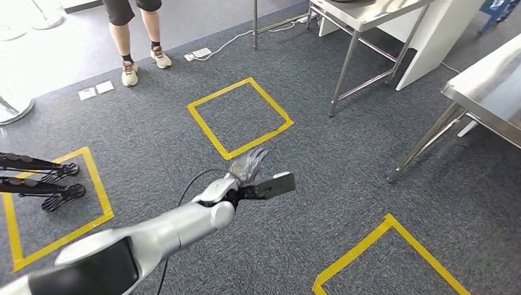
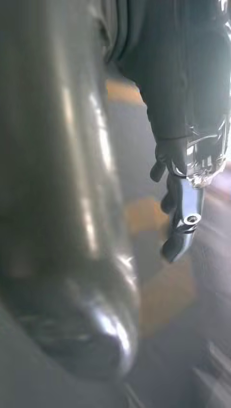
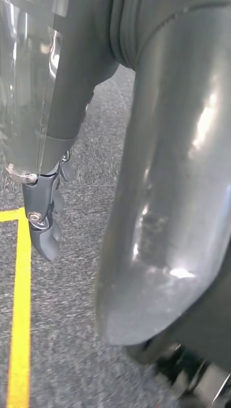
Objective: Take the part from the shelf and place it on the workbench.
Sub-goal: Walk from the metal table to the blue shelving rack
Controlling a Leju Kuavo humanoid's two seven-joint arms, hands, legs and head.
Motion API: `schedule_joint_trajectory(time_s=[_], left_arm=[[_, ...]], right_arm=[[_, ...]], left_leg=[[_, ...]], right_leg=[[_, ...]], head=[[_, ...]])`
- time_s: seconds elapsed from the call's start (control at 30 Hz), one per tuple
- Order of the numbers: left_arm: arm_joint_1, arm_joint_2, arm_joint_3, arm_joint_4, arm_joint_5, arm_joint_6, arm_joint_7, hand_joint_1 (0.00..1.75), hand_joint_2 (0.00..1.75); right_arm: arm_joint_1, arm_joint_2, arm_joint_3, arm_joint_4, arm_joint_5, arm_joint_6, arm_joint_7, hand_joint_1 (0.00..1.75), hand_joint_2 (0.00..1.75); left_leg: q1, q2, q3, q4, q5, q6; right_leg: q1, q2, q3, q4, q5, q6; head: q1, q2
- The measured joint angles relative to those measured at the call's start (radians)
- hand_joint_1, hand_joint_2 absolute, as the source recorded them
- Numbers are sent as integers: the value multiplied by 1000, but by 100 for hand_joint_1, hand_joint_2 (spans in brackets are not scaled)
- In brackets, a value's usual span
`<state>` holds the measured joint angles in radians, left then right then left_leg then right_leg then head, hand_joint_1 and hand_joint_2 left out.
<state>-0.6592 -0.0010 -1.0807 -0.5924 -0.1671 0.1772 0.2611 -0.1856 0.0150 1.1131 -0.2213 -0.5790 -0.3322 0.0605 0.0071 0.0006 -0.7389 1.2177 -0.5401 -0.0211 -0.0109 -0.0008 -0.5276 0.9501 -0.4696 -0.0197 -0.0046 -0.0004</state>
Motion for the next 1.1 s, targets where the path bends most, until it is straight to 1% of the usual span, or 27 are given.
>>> schedule_joint_trajectory(time_s=[0.03, 0.07, 0.1, 0.13, 0.17, 0.2, 0.23, 0.27, 0.3, 0.33, 0.37, 0.43, 0.47, 0.5, 0.53, 0.57, 0.6, 0.7, 0.77, 0.83, 0.87, 0.9, 0.97, 1.0, 1.03, 1.07, 1.1], left_arm=[[84, 5, 19, 37, 51, -3, 16, 0, 0], [167, 12, 36, 72, 89, -4, 31, 0, 0], [234, 20, 49, 102, 111, -5, 42, 0, 0], [280, 26, 59, 124, 121, -6, 50, 0, 0], [305, 30, 70, 139, 126, -13, 60, 0, 0], [320, 29, 82, 153, 135, -24, 73, 0, 0], [335, 27, 96, 165, 150, -35, 83, 0, 0], [358, 23, 112, 179, 171, -46, 90, 0, 0], [388, 21, 129, 196, 196, -50, 90, 0, 0], [423, 19, 143, 210, 222, -49, 86, 0, 0], [455, 18, 156, 223, 248, -45, 83, 0, 0], [500, 16, 182, 242, 295, -34, 79, 0, 0], [512, 14, 198, 251, 316, -26, 76, 0, 0], [520, 10, 214, 258, 335, -17, 72, 0, 0], [530, 6, 230, 265, 350, -5, 64, 0, 0], [540, 4, 245, 273, 362, 8, 54, 0, 0], [550, 3, 259, 279, 369, 20, 42, 0, 0], [565, -1, 296, 296, 377, 50, 5, 0, 0], [565, -7, 312, 302, 379, 59, -10, 0, 0], [567, -11, 325, 308, 382, 62, -16, 0, 0], [569, -12, 331, 311, 383, 63, -16, 0, 0], [570, -12, 338, 315, 385, 63, -15, 0, 0], [572, -11, 350, 323, 387, 63, -11, 0, 0], [572, -10, 355, 326, 387, 63, -8, 0, 0], [572, -10, 360, 330, 388, 62, -4, 0, 0], [573, -10, 364, 333, 388, 61, 0, 0, 0], [574, -9, 368, 337, 388, 60, 4, 0, 0]], right_arm=[[8, 0, 0, 0, 2, -3, 2, 0, 0], [15, 0, 0, 0, 3, -5, 4, 0, 0], [21, 0, 0, 0, 3, -8, 5, 0, 0], [25, 0, 0, 0, 3, -9, 5, 0, 0], [27, 0, 0, 0, 3, -10, 6, 0, 0], [27, -1, 0, 0, 4, -10, 7, 0, 0], [26, -1, 0, 0, 3, -12, 8, 0, 0], [25, -2, 0, 0, 0, -14, 8, 0, 0], [26, -2, -1, 0, -7, -19, 5, 0, 0], [29, -2, -1, 0, -16, -24, 0, 0, 0], [34, -2, -2, 0, -26, -30, -6, 0, 0], [49, -4, -7, 0, -45, -41, -19, 0, 0], [57, -6, -11, 0, -53, -44, -23, 0, 0], [63, -8, -14, 0, -59, -47, -24, 0, 0], [65, -10, -16, 0, -64, -48, -25, 0, 0], [66, -10, -18, 0, -68, -48, -24, 0, 0], [64, -11, -20, 0, -70, -48, -24, 0, 0], [61, -18, -28, 0, -70, -48, -24, 0, 0], [57, -24, -31, 0, -70, -48, -23, 0, 0], [54, -25, -32, 0, -70, -48, -23, 0, 0], [53, -26, -33, 0, -70, -48, -23, 0, 0], [54, -25, -33, 0, -70, -48, -23, 0, 0], [59, -25, -34, 0, -70, -47, -24, 0, 0], [63, -24, -34, 0, -70, -46, -24, 0, 0], [67, -24, -34, 0, -70, -46, -24, 0, 0], [69, -24, -34, 0, -70, -45, -24, 0, 0], [70, -23, -35, 0, -70, -45, -24, 0, 0]], left_leg=[[6, 1, -8, 27, -9, -6], [11, 4, 0, 21, -1, -12], [15, 13, 26, -23, 19, -15], [16, 39, 61, -87, 42, -17], [16, 82, 90, -139, 60, -16], [15, 114, 110, -175, 70, -12], [13, 137, 117, -189, 72, -6], [11, 137, 117, -184, 71, 2], [9, 115, 119, -183, 70, 11], [9, 97, 121, -184, 71, 19], [10, 78, 120, -185, 74, 27], [8, 36, 112, -187, 82, 41], [5, 12, 106, -187, 86, 47], [0, -11, 102, -187, 89, 51], [-5, -32, 100, -187, 91, 54], [-10, -50, 99, -187, 93, 55], [-15, -63, 100, -187, 94, 56], [-21, -91, 104, -189, 101, 55], [-18, -102, 104, -192, 106, 50], [-17, -110, 105, -203, 115, 42], [-20, -93, 104, -202, 112, 40], [-21, -68, 95, -186, 97, 36], [-16, -13, 51, -93, 32, 23], [-8, -4, 23, -30, -4, 12], [0, -2, 2, 20, -27, 0], [9, 0, -2, 43, -32, -13], [18, 6, 14, 28, -20, -25]], right_leg=[[-2, -8, 0, 1, -2, 1], [-5, -15, -1, 4, -4, 4], [-6, -23, -4, 9, -7, 9], [-6, -37, -7, 18, -13, 17], [-4, -54, -9, 27, -21, 26], [-2, -75, -8, 34, -32, 35], [-2, -96, -2, 38, -42, 43], [-3, -115, 8, 36, -51, 49], [-7, -134, 19, 33, -57, 55], [-10, -138, 30, 32, -63, 62], [-13, -124, 32, 42, -80, 67], [-16, -61, 8, 123, -150, 73], [-14, -31, -21, 194, -196, 71], [-11, -15, -50, 263, -232, 66], [-6, -7, -70, 309, -248, 60], [1, -3, -77, 320, -243, 51], [8, 1, -63, 286, -216, 40], [37, 37, 26, 85, -109, -2], [49, 52, 49, 28, -82, -19], [49, 42, 54, 10, -67, -32], [46, 34, 62, -9, -54, -36], [41, 25, 70, -30, -40, -38], [31, 1, 78, -56, -20, -32], [27, -13, 77, -58, -18, -27], [21, -29, 75, -56, -20, -20], [14, -45, 74, -51, -24, -12], [6, -61, 73, -45, -28, -2]], head=[[-2, 0], [-7, 0], [-17, 0], [-30, 0], [-43, 0], [-51, 0], [-50, 0], [-45, 0], [-40, 0], [-35, 0], [-32, 0], [-21, 0], [-14, 0], [-7, 0], [1, 0], [8, 0], [12, 0], [11, 0], [13, 0], [18, 0], [18, 0], [17, 0], [9, 0], [5, 0], [2, 0], [-1, 0], [-3, 0]])
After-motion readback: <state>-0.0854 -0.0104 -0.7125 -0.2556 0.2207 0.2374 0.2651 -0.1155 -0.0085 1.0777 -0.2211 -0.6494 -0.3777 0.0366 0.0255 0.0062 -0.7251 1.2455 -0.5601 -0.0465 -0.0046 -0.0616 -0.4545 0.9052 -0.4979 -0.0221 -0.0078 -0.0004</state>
